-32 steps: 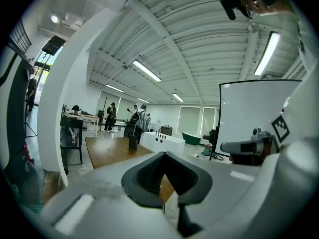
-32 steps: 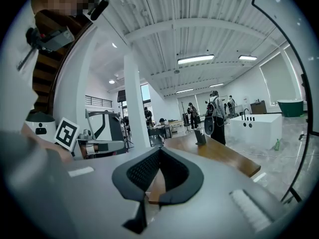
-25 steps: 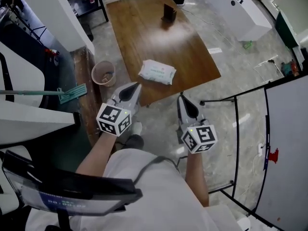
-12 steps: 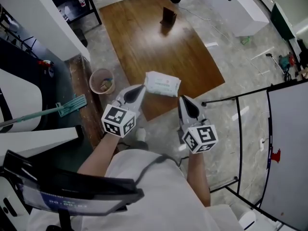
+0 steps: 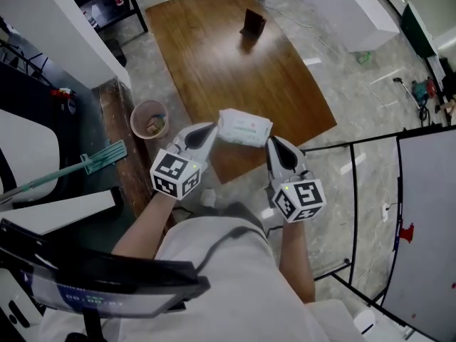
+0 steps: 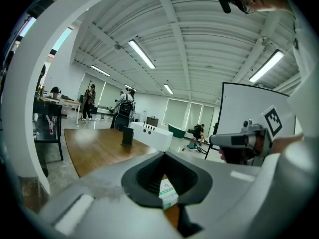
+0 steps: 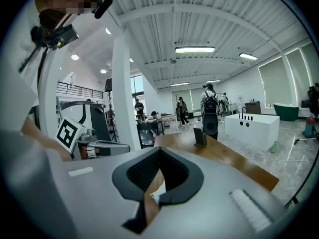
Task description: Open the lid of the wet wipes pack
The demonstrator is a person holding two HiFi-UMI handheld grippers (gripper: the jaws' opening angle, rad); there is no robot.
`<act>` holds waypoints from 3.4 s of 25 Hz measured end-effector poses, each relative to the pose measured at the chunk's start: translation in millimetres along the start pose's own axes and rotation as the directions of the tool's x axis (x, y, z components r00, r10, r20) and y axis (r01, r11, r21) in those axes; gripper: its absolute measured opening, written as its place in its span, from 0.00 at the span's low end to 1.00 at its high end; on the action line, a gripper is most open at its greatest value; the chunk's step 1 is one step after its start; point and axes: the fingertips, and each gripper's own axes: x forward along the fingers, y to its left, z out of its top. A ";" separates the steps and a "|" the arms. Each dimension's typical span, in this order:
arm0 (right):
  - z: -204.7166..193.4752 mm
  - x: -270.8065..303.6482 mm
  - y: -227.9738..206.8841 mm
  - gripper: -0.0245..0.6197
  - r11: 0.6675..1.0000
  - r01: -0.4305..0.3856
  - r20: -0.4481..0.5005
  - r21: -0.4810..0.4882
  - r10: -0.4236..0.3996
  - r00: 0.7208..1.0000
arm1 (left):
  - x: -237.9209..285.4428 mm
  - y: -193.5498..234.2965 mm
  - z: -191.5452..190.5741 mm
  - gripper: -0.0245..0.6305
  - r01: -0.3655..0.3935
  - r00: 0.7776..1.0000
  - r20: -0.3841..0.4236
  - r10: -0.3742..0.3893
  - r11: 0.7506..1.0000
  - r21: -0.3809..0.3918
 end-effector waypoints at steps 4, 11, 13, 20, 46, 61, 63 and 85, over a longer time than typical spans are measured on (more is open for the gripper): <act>-0.4 12.9 -4.0 0.05 1.000 -0.018 -0.015 -0.013 0.017 1.000 | 7.4 8.1 -1.3 0.05 -0.016 1.000 0.002 0.016 1.000 -0.009; -11.4 36.8 -15.4 0.05 0.995 -0.070 -0.084 -0.077 0.064 0.994 | 21.8 19.2 -9.0 0.05 -0.053 0.998 -0.025 0.054 0.998 0.016; -18.9 45.4 -18.7 0.05 0.988 -0.095 -0.116 -0.123 0.081 0.990 | 27.3 19.0 -15.6 0.05 -0.055 0.997 -0.043 0.056 0.998 0.028; -60.0 72.6 -30.6 0.05 0.947 -0.232 -0.245 -0.222 0.176 0.953 | 56.5 15.7 -57.4 0.05 -0.057 0.991 -0.117 0.059 0.998 0.023; -186.0 122.4 -46.4 0.35 0.748 -0.551 -0.630 -0.370 0.234 0.741 | 104.1 24.1 -173.5 0.07 -0.161 0.931 -0.316 0.180 0.983 0.086; -205.6 132.1 -53.8 0.45 0.683 -0.622 -0.700 -0.383 0.225 0.678 | 111.5 21.9 -192.9 0.07 -0.185 0.923 -0.328 0.199 0.980 0.075; -207.0 133.4 -54.2 0.45 0.680 -0.625 -0.702 -0.383 0.225 0.675 | 112.6 22.0 -194.8 0.07 -0.188 0.922 -0.331 0.202 0.979 0.073; -212.1 136.1 -57.3 0.44 0.718 -0.651 -0.739 -0.246 0.295 0.605 | 119.3 16.5 -205.3 0.04 -0.142 0.911 -0.370 0.181 0.981 0.131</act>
